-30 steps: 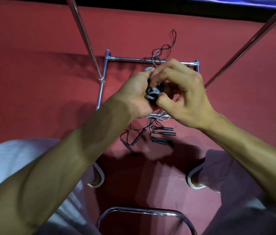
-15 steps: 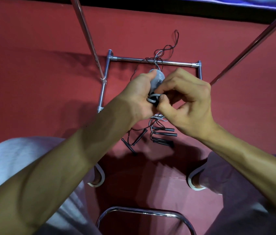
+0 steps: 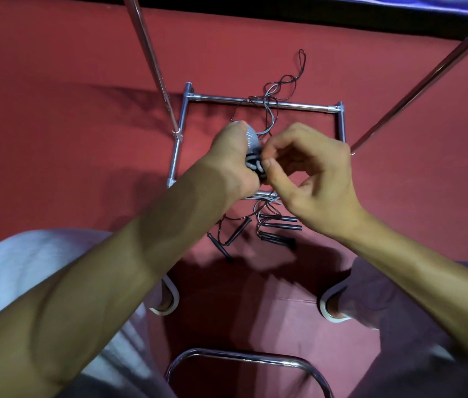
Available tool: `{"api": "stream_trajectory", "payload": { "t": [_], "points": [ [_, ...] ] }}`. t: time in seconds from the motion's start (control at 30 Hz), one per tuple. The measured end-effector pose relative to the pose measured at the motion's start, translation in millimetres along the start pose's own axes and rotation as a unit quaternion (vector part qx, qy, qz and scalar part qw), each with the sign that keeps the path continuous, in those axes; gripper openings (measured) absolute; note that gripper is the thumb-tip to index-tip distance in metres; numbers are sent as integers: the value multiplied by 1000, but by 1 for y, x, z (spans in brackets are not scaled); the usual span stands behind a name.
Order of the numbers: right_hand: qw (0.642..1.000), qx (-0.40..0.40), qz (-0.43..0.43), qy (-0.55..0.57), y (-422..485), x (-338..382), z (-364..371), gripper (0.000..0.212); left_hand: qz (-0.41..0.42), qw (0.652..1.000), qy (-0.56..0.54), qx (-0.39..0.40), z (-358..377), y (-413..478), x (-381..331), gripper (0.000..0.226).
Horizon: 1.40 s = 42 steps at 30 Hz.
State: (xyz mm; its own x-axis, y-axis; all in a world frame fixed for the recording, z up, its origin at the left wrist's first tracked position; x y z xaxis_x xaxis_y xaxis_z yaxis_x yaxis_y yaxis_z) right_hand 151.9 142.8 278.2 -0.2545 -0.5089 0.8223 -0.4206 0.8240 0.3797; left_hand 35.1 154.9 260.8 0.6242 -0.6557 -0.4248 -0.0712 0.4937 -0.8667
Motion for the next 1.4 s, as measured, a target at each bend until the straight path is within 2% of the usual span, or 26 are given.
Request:
{"api": "stream_trajectory", "payload": {
  "t": [0.13, 0.33, 0.43, 0.5, 0.57, 0.63, 0.7, 0.73, 0.77, 0.8, 0.83, 0.87, 0.9, 0.93, 0.97, 1.0, 1.07, 1.13, 1.2, 1.23, 1.3, 1.33, 1.4],
  "points": [
    [997, 31, -55, -41, -4, 1, 5, 10, 30, 997, 20, -72, -10, 18, -2, 20],
    [997, -13, -14, -78, -4, -5, 10, 11, 54, 995, -49, -66, -9, 38, 5, 26],
    [988, -17, 49, -148, -2, -10, 9, 10, 97, 988, -63, -98, -13, 44, 1, 22],
    [977, -18, 89, -192, 0, -11, 9, 9, 121, 986, -55, -103, -12, 45, 2, 38],
    [968, -18, 106, -226, 0, -12, 8, 11, 152, 983, -39, -96, -7, 44, 4, 44],
    [957, -18, 148, -250, 0, -17, 3, 15, 160, 984, -42, -68, -2, 42, 5, 39],
    [950, -23, 205, -235, 1, -25, -4, 20, 147, 988, -44, -15, -2, 45, 4, 41],
    [950, -32, 226, -215, 2, -28, -8, 21, 137, 990, -13, -5, -5, 49, 3, 45],
    [950, -40, 239, -195, 3, -30, -12, 20, 138, 988, 62, -14, -9, 51, 3, 51],
    [950, -49, 251, -177, 4, -31, -16, 19, 157, 971, 175, -39, -11, 50, 5, 59],
    [949, -58, 268, -158, 5, -33, -21, 19, 216, 925, 298, -92, -14, 45, 5, 68],
    [946, -65, 290, -132, 6, -35, -25, 20, 339, 850, 383, -130, -14, 37, 2, 75],
    [941, -68, 317, -94, 7, -38, -29, 22, 490, 751, 429, -108, -9, 20, -3, 73],
    [935, -66, 345, -41, 7, -39, -30, 22, 590, 654, 473, -29, -3, 4, -3, 64],
    [924, -62, 376, 27, 6, -41, -30, 20, 632, 569, 523, 58, 0, -4, -1, 54],
    [905, -58, 410, 99, 4, -41, -27, 18, 627, 512, 574, 122, 1, -7, 4, 46],
    [859, -55, 476, 178, -2, -44, -22, 25, 588, 477, 636, 147, -3, -3, 17, 42],
    [835, -30, 519, 178, -8, -48, -22, 27, 619, 431, 650, 95, -5, 1, 29, 48],
    [826, 31, 540, 158, -13, -50, -21, 12, 663, 373, 647, 52, -7, 4, 34, 52],
    [819, 64, 547, 157, -14, -49, -19, 5, 678, 355, 642, 40, -7, 6, 32, 53],
    [803, 98, 562, 172, -15, -48, -18, 31, 690, 334, 642, 33, -7, 8, 28, 51],
    [794, 106, 570, 183, -16, -48, -17, 34, 693, 325, 643, 36, -8, 9, 28, 49],
    [772, 126, 587, 206, -20, -47, -16, 26, 690, 312, 650, 55, -10, 8, 33, 45]
  ]
}}
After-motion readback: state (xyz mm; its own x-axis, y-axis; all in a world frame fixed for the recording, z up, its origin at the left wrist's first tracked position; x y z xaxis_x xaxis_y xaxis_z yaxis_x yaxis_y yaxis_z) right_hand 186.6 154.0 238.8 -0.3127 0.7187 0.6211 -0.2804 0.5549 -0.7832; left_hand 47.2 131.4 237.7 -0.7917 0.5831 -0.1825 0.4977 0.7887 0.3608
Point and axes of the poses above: each hand's wrist, its own y-axis towards the middle knuckle, its own z-axis out of the palm, x = y × z, the point moved 3 cm from there along y, towards the middle knuckle
